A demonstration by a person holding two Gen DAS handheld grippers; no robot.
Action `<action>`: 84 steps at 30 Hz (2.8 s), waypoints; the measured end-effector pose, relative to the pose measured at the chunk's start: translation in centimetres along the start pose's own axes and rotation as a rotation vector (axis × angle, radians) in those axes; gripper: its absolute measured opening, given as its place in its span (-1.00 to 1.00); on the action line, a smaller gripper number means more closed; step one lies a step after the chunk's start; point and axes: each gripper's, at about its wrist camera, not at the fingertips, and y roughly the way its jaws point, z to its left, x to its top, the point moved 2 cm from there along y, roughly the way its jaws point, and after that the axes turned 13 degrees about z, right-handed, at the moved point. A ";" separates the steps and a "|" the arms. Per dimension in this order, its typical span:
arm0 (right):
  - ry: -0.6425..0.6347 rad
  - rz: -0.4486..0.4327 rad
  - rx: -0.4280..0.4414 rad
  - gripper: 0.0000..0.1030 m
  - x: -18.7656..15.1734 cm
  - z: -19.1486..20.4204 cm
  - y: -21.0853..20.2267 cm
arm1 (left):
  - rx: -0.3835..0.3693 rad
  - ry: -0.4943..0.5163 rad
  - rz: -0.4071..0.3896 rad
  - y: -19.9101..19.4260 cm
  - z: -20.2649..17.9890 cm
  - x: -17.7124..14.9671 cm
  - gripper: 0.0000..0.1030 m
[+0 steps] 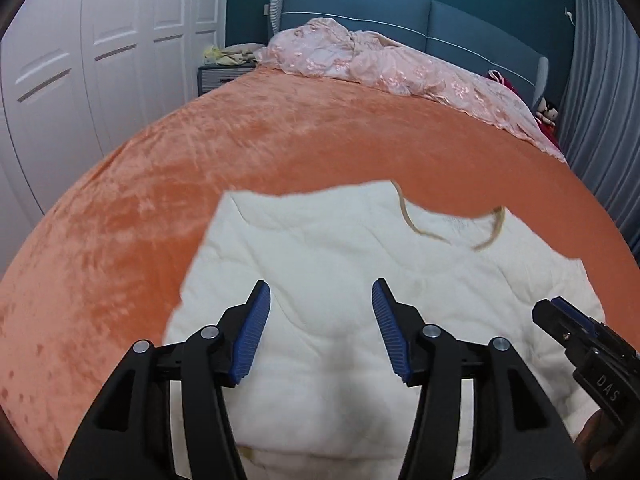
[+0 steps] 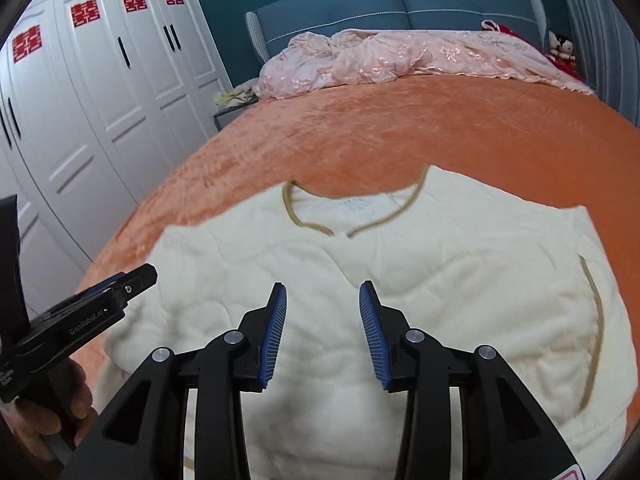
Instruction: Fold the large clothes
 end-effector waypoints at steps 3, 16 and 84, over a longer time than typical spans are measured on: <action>0.082 0.092 0.139 -0.15 4.7 1.0 3.9 | -0.014 -0.080 0.069 2.7 2.4 4.3 0.00; 0.022 0.282 0.132 -0.76 9.6 4.0 17.3 | 0.048 -0.060 0.151 12.6 4.1 6.6 0.01; 0.462 -0.287 -0.186 -0.66 1.8 -18.4 -4.4 | -0.125 0.032 0.011 7.2 -12.9 5.7 0.49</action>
